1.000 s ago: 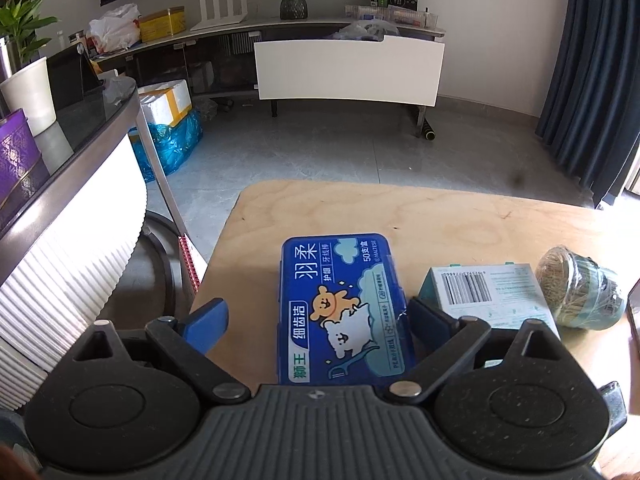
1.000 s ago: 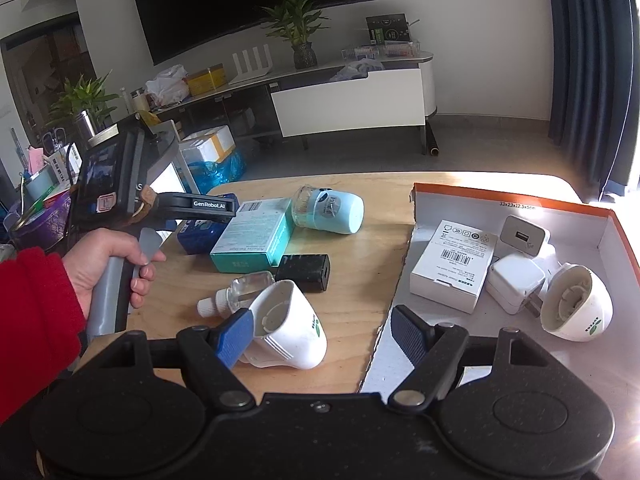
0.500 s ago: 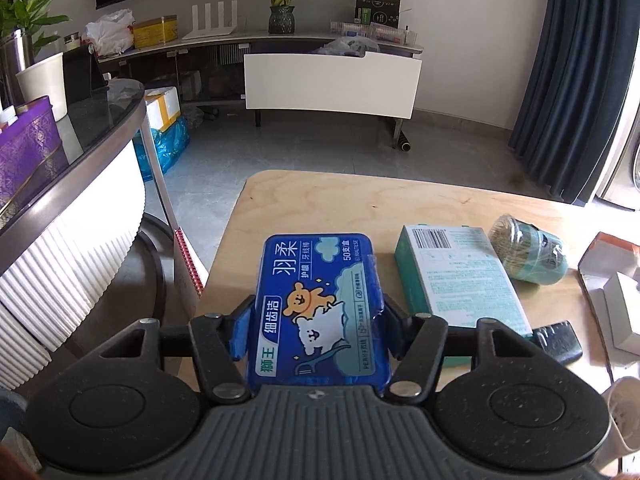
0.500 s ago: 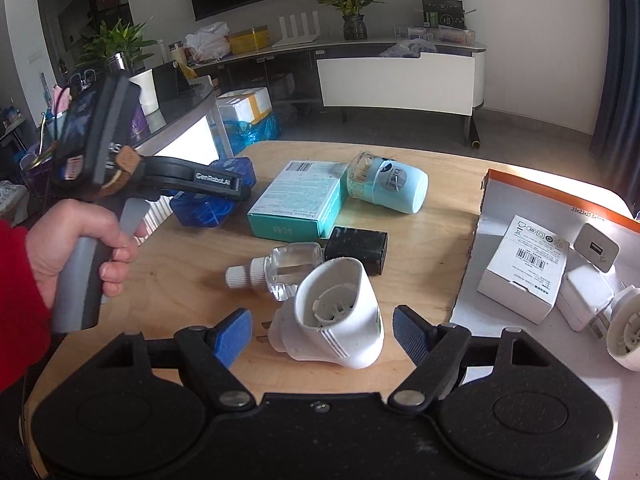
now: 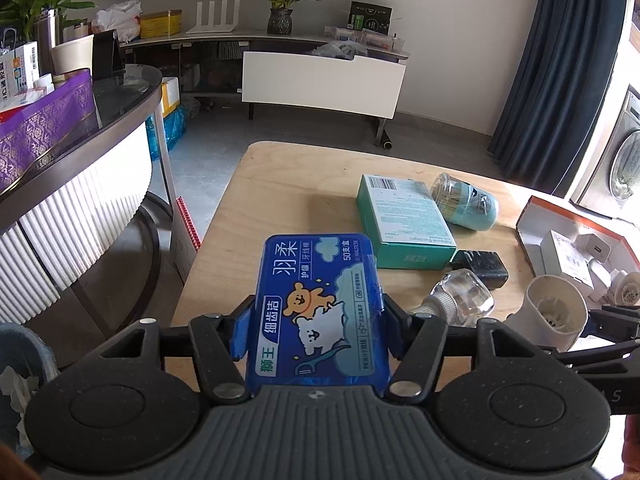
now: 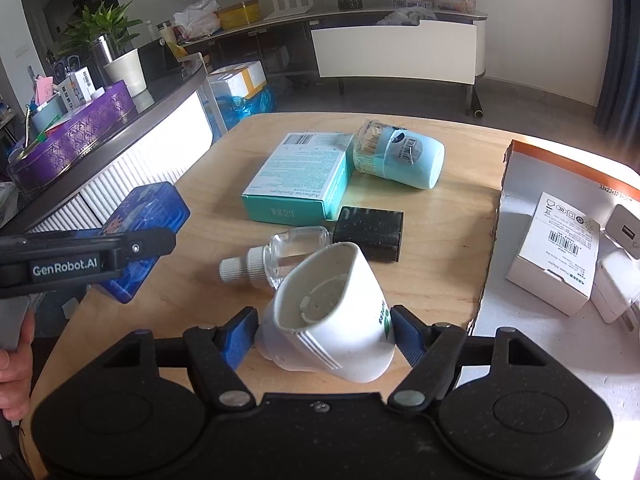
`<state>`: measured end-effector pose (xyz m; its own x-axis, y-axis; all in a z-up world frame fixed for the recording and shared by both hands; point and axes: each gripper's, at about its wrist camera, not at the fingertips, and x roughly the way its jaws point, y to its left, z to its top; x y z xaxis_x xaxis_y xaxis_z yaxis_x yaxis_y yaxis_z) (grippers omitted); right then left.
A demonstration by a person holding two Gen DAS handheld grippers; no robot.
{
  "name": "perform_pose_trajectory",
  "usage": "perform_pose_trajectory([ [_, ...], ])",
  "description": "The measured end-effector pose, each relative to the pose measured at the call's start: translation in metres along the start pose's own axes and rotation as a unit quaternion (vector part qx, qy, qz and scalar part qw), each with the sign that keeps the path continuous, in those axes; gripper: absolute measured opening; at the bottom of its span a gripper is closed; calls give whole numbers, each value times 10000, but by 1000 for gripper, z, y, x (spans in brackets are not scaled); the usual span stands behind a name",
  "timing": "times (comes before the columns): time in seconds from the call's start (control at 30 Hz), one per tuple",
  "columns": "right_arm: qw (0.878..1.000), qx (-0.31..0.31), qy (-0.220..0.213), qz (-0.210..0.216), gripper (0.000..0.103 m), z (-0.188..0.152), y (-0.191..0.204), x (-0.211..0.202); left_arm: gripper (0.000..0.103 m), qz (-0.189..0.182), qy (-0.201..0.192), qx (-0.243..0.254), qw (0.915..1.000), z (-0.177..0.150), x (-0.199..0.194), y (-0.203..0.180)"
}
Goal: Organize rigid objects
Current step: 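Carry the tin in left gripper and cone device in right gripper over the tray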
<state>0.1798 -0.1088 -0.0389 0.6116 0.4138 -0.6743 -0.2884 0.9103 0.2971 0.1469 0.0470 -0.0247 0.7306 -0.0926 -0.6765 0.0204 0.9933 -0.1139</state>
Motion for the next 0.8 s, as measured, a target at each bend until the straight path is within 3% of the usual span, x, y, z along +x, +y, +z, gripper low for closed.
perform_pose_trajectory([
  [0.37, 9986, 148, -511, -37, 87, -8, 8, -54, 63, -223, -187, 39, 9996, -11, -38, -18],
  [0.8, 9959, 295, -831, -179, 87, -32, 6, -106, 63, -358, -292, 167, 9988, -31, -72, -35],
])
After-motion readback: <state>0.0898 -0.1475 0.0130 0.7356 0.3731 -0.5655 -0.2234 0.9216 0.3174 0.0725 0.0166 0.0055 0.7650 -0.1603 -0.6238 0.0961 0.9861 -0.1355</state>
